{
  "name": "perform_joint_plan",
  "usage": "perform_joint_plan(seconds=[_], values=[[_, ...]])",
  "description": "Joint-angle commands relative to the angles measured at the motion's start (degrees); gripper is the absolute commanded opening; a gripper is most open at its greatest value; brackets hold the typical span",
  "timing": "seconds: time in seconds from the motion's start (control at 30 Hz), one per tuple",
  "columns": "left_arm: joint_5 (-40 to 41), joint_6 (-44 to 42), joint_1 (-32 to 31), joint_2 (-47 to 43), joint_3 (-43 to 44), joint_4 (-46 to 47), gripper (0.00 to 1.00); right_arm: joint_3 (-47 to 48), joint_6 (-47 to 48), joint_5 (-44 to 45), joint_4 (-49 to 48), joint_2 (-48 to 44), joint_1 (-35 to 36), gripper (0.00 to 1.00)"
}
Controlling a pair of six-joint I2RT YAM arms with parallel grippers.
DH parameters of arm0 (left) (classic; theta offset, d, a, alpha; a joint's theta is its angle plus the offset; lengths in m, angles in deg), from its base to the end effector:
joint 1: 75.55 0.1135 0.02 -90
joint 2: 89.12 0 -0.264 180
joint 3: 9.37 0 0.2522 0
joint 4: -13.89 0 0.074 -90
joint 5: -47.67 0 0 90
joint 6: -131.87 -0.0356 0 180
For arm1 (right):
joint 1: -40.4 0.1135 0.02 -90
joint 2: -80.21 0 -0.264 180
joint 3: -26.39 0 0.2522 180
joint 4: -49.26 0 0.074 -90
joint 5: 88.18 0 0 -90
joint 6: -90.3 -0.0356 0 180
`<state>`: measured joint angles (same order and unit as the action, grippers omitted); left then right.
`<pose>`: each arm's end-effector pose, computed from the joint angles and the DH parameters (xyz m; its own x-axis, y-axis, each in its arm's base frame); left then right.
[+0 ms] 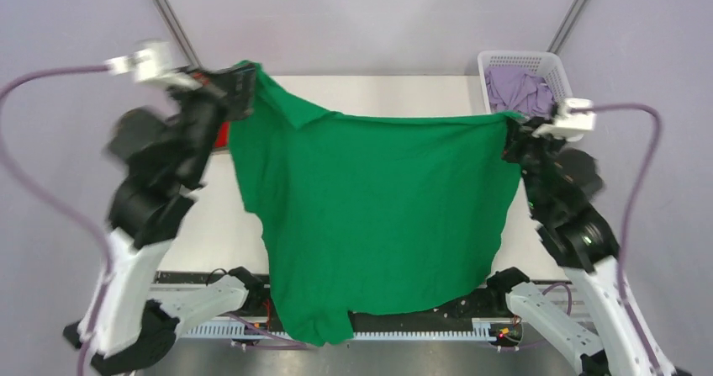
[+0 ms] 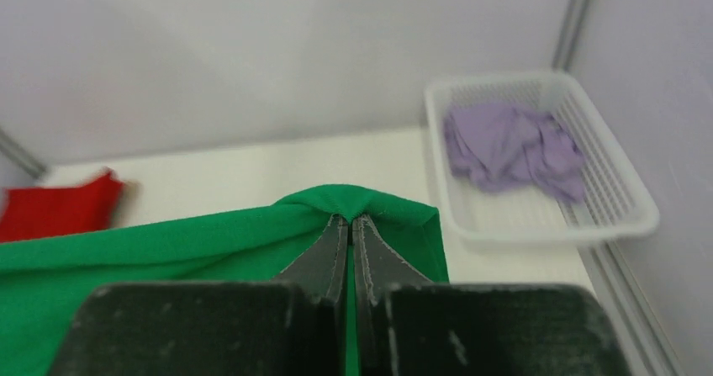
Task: Fold and stack the t-shirts
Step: Flatten out the tshirt
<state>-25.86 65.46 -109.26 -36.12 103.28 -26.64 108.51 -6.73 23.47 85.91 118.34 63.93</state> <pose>0.0811 -0.0420 0.5774 0.1259 -0.5453 -0.8287 0.3926 0.7946 -0.4632 0.0969 0.0279 0.4653 0.1119 0.1728 -0.9786 -0.0496 0.9845 0.1682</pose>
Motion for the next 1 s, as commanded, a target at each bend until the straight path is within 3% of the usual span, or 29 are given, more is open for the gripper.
perform_joint_plan(seconds=[0.0,0.1,0.23,0.4,0.67,0.97], values=[[19.3,-3.6,0.9,11.0,-10.6,5.4,0.02,-12.5,-2.0,15.7,-6.1,8.8,0.0,0.0],[20.2,-2.9,3.7,20.2,-13.8,7.8,0.02,-17.0,-2.6,20.0,-9.9,17.9,-2.1,0.0],[9.8,-1.1,8.7,32.8,-14.4,9.3,0.02,-23.0,-2.8,11.3,-19.4,27.2,-7.6,0.0],[1.9,0.1,12.1,41.7,-17.2,15.5,0.02,-29.0,-2.9,4.7,-32.8,35.2,-10.7,0.0],[-7.5,1.3,16.2,53.3,-12.0,16.7,0.02,-22.9,-3.3,-0.2,-35.8,48.7,-14.1,0.0],[-5.6,0.3,17.1,64.0,-2.0,13.7,0.02,-16.0,-2.5,1.9,-37.4,57.0,-14.6,0.07]])
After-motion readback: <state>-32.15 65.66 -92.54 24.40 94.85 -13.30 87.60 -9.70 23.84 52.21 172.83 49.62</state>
